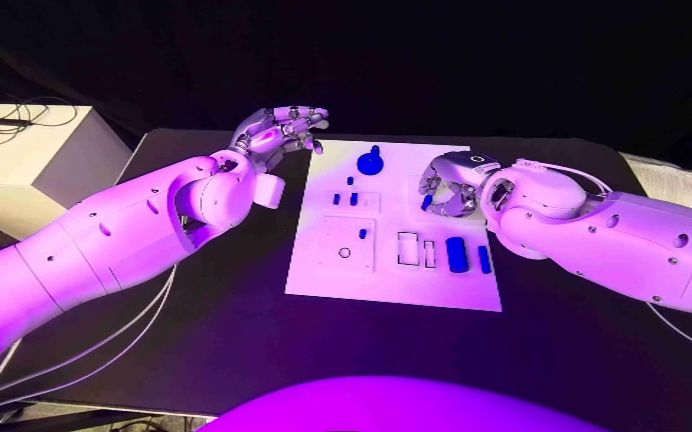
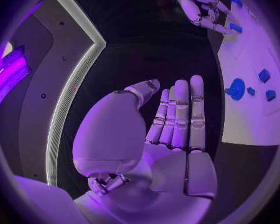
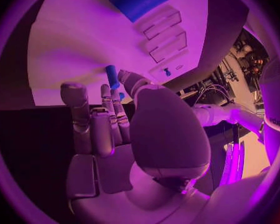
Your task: Assemble the parts on the task board
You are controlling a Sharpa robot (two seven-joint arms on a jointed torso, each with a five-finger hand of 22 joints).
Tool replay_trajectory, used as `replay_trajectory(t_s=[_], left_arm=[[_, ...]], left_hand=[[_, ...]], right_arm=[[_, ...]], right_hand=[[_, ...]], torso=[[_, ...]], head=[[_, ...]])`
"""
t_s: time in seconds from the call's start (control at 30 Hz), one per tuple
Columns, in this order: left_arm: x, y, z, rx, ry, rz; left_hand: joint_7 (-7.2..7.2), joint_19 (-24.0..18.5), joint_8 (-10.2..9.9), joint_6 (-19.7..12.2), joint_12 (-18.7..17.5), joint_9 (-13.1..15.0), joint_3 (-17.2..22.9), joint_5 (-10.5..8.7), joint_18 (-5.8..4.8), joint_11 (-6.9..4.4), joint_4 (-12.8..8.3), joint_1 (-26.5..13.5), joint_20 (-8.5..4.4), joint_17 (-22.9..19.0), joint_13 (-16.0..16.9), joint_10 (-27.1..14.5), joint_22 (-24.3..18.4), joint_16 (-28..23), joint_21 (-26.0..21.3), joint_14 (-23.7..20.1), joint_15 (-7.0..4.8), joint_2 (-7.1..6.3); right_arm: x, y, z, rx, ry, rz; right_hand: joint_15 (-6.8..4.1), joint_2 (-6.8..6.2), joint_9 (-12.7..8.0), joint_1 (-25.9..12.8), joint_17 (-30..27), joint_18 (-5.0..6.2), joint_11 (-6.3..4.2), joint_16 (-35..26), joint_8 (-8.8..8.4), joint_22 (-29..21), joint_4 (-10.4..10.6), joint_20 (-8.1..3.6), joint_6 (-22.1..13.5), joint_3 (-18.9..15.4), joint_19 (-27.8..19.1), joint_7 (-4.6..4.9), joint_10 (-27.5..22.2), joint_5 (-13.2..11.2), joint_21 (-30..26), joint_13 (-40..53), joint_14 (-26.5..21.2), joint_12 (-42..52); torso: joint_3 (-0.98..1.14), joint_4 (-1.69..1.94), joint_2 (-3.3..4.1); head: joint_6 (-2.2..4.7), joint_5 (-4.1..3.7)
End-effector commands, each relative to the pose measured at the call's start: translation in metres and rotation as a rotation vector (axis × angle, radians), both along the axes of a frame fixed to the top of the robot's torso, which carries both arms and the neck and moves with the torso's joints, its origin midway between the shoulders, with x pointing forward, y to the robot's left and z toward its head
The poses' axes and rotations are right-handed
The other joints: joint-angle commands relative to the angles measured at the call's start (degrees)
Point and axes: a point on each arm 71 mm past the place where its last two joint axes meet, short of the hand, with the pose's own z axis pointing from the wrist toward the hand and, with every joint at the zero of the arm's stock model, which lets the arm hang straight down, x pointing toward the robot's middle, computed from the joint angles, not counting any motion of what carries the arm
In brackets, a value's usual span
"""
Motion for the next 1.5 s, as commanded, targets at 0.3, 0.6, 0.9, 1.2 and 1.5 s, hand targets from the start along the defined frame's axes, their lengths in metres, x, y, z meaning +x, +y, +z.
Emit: replay_trajectory(t_s=[0.3, 0.6, 0.9, 1.2, 1.5], left_arm=[[-0.001, -0.003, 0.002, -0.007, -0.013, -0.018], [-0.001, -0.002, 0.002, -0.006, -0.012, -0.017], [-0.001, -0.002, 0.002, -0.006, -0.011, -0.018], [-0.001, 0.0, 0.002, -0.004, -0.01, -0.016], [0.0, 0.0, 0.0, -0.007, -0.01, -0.019]], left_hand=[[-0.05, 0.4, 0.2, -0.4, -0.2, 0.1, -0.3, -0.09, 0.3, -0.12, 0.1, 0.5, -0.04, -0.1, -0.1, -0.4, -0.1, -0.2, -0.3, -0.2, 0.07, 0.01], [-0.04, 0.5, 0.3, -0.5, -0.2, 0.1, -0.5, -0.08, 0.3, -0.09, 0.3, 0.5, 0.0, -0.1, -0.2, -0.5, -0.2, -0.3, -0.5, -0.2, 0.11, 0.02], [-0.04, 0.5, 0.3, -0.5, -0.2, 0.1, -0.5, -0.08, 0.3, -0.09, 0.3, 0.5, 0.0, -0.1, -0.2, -0.5, -0.2, -0.3, -0.5, -0.2, 0.11, 0.02], [-0.04, 0.5, 0.3, -0.5, -0.2, 0.1, -0.5, -0.08, 0.3, -0.09, 0.3, 0.5, 0.0, -0.1, -0.2, -0.5, -0.2, -0.3, -0.5, -0.2, 0.11, 0.02], [0.01, 0.6, 0.4, -0.6, 0.0, 0.1, -1.0, -0.08, 0.28, -0.02, 1.1, 0.0, 0.1, -0.1, -0.2, -0.6, -0.4, -0.2, -0.8, -0.2, 0.21, -0.01]], right_arm=[[-0.001, 0.003, -0.006, -0.027, 0.007, 0.009], [0.0, 0.003, -0.008, -0.026, -0.007, -0.006], [0.002, 0.002, -0.01, -0.03, -0.036, -0.03], [-0.004, 0.0, -0.006, 0.0, -0.069, -0.029], [-0.012, -0.005, 0.013, 0.064, -0.121, -0.025]], right_hand=[[-1.05, 0.17, 0.2, 0.7, 0.6, -0.97, -0.62, 0.6, 1.14, 1.4, 0.8, -0.46, 2.6, 4.2, 1.1, -0.92, 2.5, 0.3, 1.2, -0.1, 2.3, -0.2], [-1.34, 0.63, 0.5, 0.5, 0.9, -1.1, -0.98, 0.8, 1.77, 2.2, 1.1, -0.74, 3.5, 6.1, 1.5, -1.29, 3.9, 0.3, 1.9, 0.0, 2.5, -0.6], [-1.86, 3.04, 1.9, 1.0, 1.5, -1.3, -1.56, 1.1, 3.36, 3.7, 0.1, -1.26, 4.4, 10.6, 2.0, -1.63, 6.7, 0.0, 3.0, 0.1, 2.6, -1.4], [-2.34, 3.02, 3.2, 1.0, 2.0, -1.59, -2.08, 1.4, 4.82, 5.7, -2.1, -1.79, 4.7, 13.6, 2.5, -1.92, 9.3, 0.4, 4.8, 0.4, 2.8, -1.9], [-2.44, 3.08, 3.9, 0.3, 2.3, -1.74, -2.21, 1.6, 5.45, 6.6, -2.9, -1.89, 4.6, 14.5, 2.6, -1.96, 10.2, -1.3, 5.6, 0.6, 2.9, -2.4]], torso=[[0.05, -0.03, -0.01], [0.01, -0.03, -0.01], [0.02, -0.06, -0.06], [0.07, -0.09, -0.03], [0.05, -0.1, -0.25]], head=[[-0.32, -0.33], [-0.42, -0.31], [-0.53, -0.43], [-0.22, -0.67], [1.43, -2.17]])
